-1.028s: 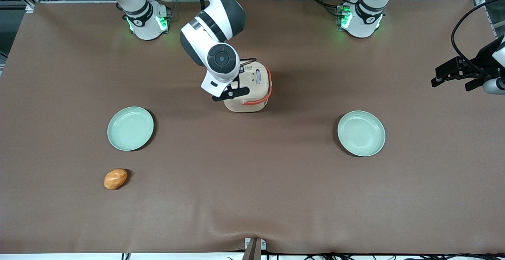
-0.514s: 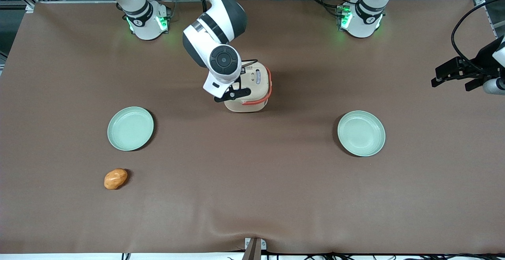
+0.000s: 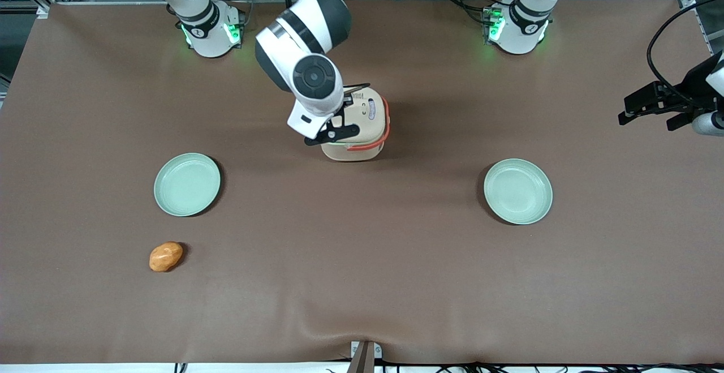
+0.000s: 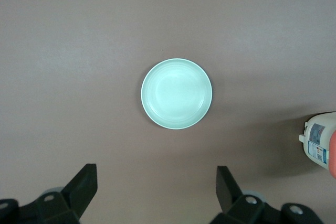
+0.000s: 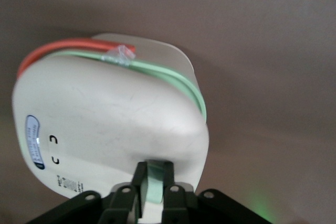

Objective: Press rice cooker button with right arm
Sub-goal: 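Press down on the pale green button with the closed right gripper, then lift the right gripper away as the cooker lid pops open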

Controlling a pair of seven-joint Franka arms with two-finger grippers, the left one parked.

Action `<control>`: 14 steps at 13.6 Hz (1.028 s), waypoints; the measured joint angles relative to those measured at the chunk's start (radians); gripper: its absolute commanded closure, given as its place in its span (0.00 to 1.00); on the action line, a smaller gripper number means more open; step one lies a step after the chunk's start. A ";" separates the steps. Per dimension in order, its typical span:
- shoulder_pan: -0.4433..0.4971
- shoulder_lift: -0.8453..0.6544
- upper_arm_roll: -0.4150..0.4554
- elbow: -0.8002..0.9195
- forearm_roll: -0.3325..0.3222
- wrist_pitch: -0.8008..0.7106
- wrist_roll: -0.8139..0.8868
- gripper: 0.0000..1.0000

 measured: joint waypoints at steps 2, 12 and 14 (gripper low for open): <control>-0.024 -0.030 -0.003 0.015 0.000 -0.002 0.000 0.10; -0.174 -0.146 -0.008 0.066 0.000 -0.047 -0.001 0.00; -0.240 -0.189 -0.011 0.069 -0.003 -0.092 -0.002 0.00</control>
